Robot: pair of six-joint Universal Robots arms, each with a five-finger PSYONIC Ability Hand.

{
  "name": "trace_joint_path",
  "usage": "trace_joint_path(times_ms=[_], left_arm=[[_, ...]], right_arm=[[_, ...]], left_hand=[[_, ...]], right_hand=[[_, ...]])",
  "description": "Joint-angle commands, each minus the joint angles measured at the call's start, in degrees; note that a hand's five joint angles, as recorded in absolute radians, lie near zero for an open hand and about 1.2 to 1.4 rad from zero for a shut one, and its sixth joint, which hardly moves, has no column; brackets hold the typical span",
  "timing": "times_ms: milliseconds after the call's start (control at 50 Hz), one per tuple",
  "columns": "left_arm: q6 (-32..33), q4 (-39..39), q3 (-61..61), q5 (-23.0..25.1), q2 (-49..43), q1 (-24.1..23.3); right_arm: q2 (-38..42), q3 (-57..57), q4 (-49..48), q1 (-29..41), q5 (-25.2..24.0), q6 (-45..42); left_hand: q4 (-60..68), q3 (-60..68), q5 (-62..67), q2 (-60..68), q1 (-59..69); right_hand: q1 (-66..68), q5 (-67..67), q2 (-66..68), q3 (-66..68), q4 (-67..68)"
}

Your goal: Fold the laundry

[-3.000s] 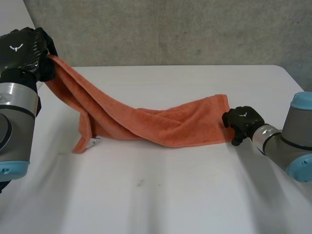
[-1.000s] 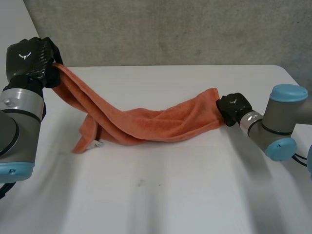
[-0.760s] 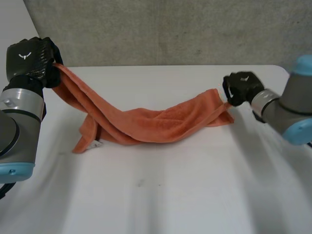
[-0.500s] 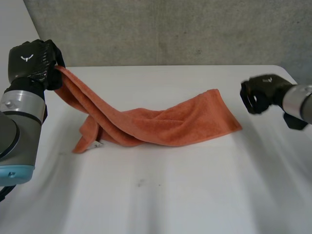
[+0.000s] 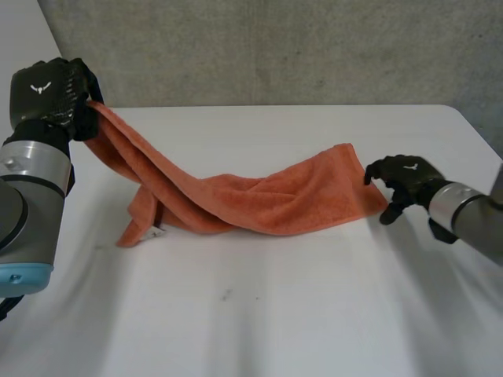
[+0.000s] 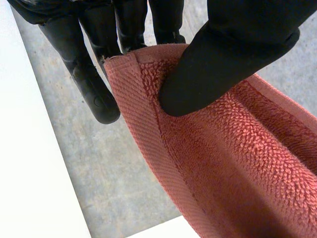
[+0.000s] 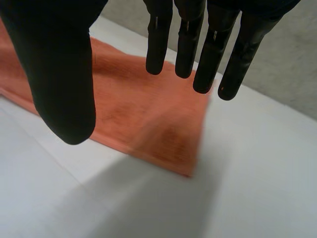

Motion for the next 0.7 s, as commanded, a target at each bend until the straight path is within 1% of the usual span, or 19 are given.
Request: trace_joint_path(times_ms=[20,40,60,100,160,200,220,260,280,320,340,380,440,460,480,620,660,680,700], left_arm=[[0.0,-1.98,3.69,0.0,2.5,-0.78],[-0.09,-2.85,4.91,0.0,2.85,-1.13],[-0.09,-3.82,6.23,-0.09,3.03,-1.65],[-0.09,-4.61,7.37,-0.09,3.29,-2.44],[-0.18,-6.28,9.31,-0.18,4.96,-4.2],[-0.18,-6.9,9.75,-0.18,5.92,-5.08],[-0.18,-7.16,9.93,-0.18,6.8,-5.78],[-0.27,-7.34,9.93,-0.18,7.59,-6.14],[-0.53,-7.43,9.76,-0.27,8.47,-6.49],[-1.05,-7.43,9.32,-0.27,9.44,-6.84],[-1.75,-7.52,9.14,-0.36,10.4,-7.02],[-2.37,-7.69,8.97,-0.36,11.2,-7.02],[-3.43,-8.65,8.79,-0.36,12.26,-7.02],[-3.43,-8.66,8.79,-0.36,12.26,-7.02],[-3.78,-9.09,8.61,-0.36,12.52,-6.85],[-3.87,-9.45,8.0,-0.36,13.14,-5.79],[-3.96,-9.54,7.21,-0.18,13.23,-3.87],[-3.96,-9.54,7.21,-0.18,13.23,-3.86],[-3.96,-9.54,6.77,-0.09,13.23,-2.46]], right_arm=[[2.0,-1.24,-1.29,7.21,1.56,13.62],[1.91,-1.06,-1.56,9.14,2.44,16.16],[1.91,-1.06,-1.56,9.16,2.45,16.19],[1.64,-0.36,-2.26,12.65,3.59,20.48],[1.73,-0.36,-2.96,14.17,4.03,22.52],[2.61,-0.18,-5.41,16.88,4.82,27.15],[2.61,-0.18,-5.42,16.89,4.82,27.18],[4.71,-0.36,-9.36,19.17,6.66,30.42],[4.72,-0.36,-9.38,19.18,6.67,30.43],[6.82,-1.5,-13.05,20.92,9.46,31.57],[6.83,-1.5,-13.07,20.93,9.48,31.57],[8.75,-2.38,-15.87,21.72,11.75,31.57],[9.91,-3.08,-17.03,21.72,12.82,31.57],[11.12,-3.69,-17.98,21.72,13.86,31.4],[12.35,-4.4,-18.95,21.72,14.92,30.87],[12.9,-4.58,-20.89,20.59,18.09,26.75],[12.72,-4.58,-20.81,19.09,18.53,25.07],[12.46,-4.4,-20.63,16.48,18.62,23.33],[11.93,-4.14,-20.63,14.28,18.53,21.66]], left_hand=[[10.28,10.3,10.51,10.2,11.11],[10.28,10.3,10.51,10.2,11.11],[10.28,10.3,10.51,10.2,11.11],[10.28,10.3,10.51,10.2,11.11],[10.28,10.3,10.51,10.2,11.11],[10.28,10.3,10.51,10.2,11.11],[10.28,10.3,10.51,10.2,11.11],[10.28,10.3,10.51,10.2,11.11],[10.28,10.3,10.51,10.2,11.11],[10.28,10.3,10.51,10.2,11.11],[10.28,10.3,10.51,10.2,11.11],[10.28,10.3,10.51,10.2,11.11],[10.28,10.3,10.51,10.2,11.11],[10.28,10.3,10.51,10.2,11.11],[10.28,10.3,10.51,10.2,11.11],[10.28,10.3,10.51,10.2,11.11],[10.28,10.3,10.51,10.2,11.11],[10.28,10.3,10.51,10.2,11.11],[10.28,10.3,10.51,10.2,11.11]], right_hand=[[2.91,-0.1,-0.73,-0.3,-0.08],[0.74,-2.27,-2.9,-2.48,-2.26],[0.72,-2.29,-2.92,-2.5,-2.28],[0.71,-2.29,-2.92,-2.5,-2.28],[0.38,-2.63,-3.26,-2.83,-2.61],[0.38,-2.63,-3.26,-2.84,-2.62],[0.38,-2.63,-3.26,-2.83,-2.61],[0.71,-2.3,-2.93,-2.5,-2.28],[0.72,-2.29,-2.92,-2.5,-2.28],[0.88,-2.13,-2.76,-2.33,-2.11],[0.88,-2.13,-2.75,-2.33,-2.11],[2.72,-0.28,-0.91,-0.49,-0.27],[4.25,1.24,0.61,1.04,1.25],[6.08,3.07,2.44,2.87,3.09],[11.76,8.75,8.12,8.55,8.77],[16.35,13.34,12.71,13.14,13.36],[16.53,13.52,12.89,13.31,13.53],[17.03,14.02,13.39,13.81,14.03],[18.37,15.36,14.73,15.15,15.37]])
